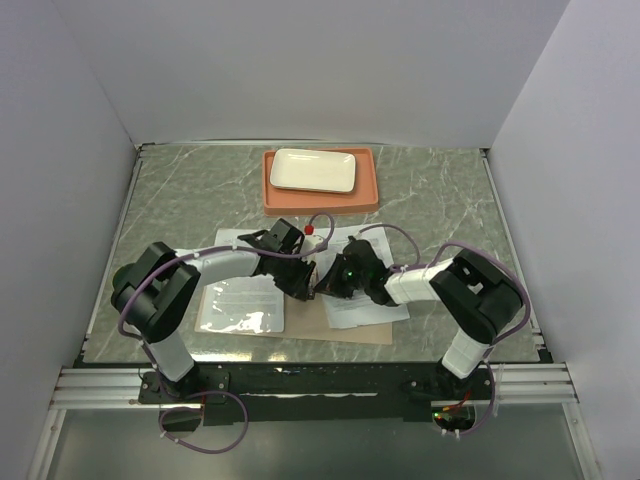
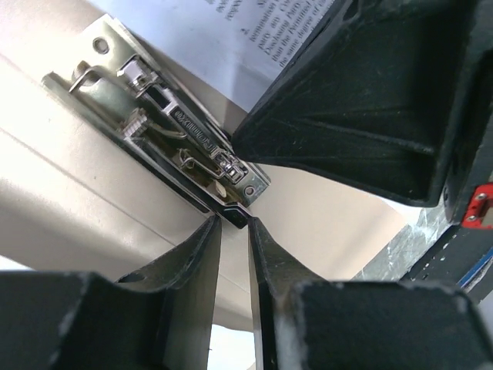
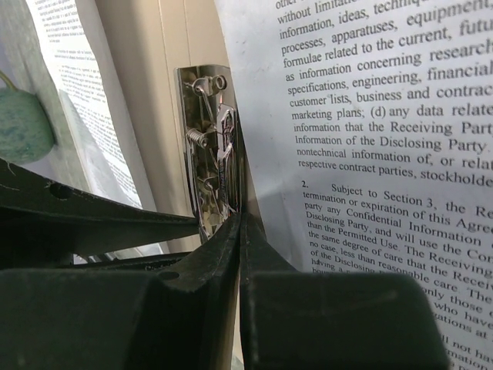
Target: Put the files into the folder
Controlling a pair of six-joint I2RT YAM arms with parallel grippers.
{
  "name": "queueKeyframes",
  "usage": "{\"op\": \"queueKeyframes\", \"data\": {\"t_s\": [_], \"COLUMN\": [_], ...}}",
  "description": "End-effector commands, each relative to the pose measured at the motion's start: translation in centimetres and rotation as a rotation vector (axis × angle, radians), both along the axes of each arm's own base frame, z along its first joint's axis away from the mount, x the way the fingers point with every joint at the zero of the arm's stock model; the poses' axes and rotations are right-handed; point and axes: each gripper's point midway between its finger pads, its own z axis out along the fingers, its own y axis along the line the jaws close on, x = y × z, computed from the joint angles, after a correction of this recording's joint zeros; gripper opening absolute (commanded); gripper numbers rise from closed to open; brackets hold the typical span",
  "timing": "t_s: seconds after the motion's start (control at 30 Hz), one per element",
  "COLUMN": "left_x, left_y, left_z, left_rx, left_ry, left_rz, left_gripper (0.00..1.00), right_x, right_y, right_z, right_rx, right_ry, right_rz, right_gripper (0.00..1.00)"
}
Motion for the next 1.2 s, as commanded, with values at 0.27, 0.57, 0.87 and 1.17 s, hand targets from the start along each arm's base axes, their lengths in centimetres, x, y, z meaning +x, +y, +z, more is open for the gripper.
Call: {"op": "queueKeyframes", "data": {"t_s": [0.27, 0.57, 0.87, 1.17], "left_x": [1.1, 5.5, 4.8, 0.8], "left_y": [-3.7, -2.8, -0.7, 0.3], "left_z": [2.7, 8.1, 8.9, 4.0], "left_rx": [-0.124, -0.201, -0.193, -0.099], "left_ry": [-0.030, -0.113, -0.101, -0.043], "left_rz": [-0.067, 0.004, 0.023, 0.021], "left_gripper": [0.26, 0.26, 0.26, 0.25], "right_x": [-3.7, -4.3, -4.6, -4.7], "right_y": [-2.6, -3.4, -3.8, -3.7], "right_z": [-5.7, -6.2, -6.4, -6.5], "right_rx": [-0.201, -0.223, -0.233, -0.218], "right_ry": [0.148, 0.167, 0.179, 0.179], "right_rz": [0.005, -0.020, -0.036, -0.042], "right_gripper": [0.08, 0.04, 0.03, 0.01]}}
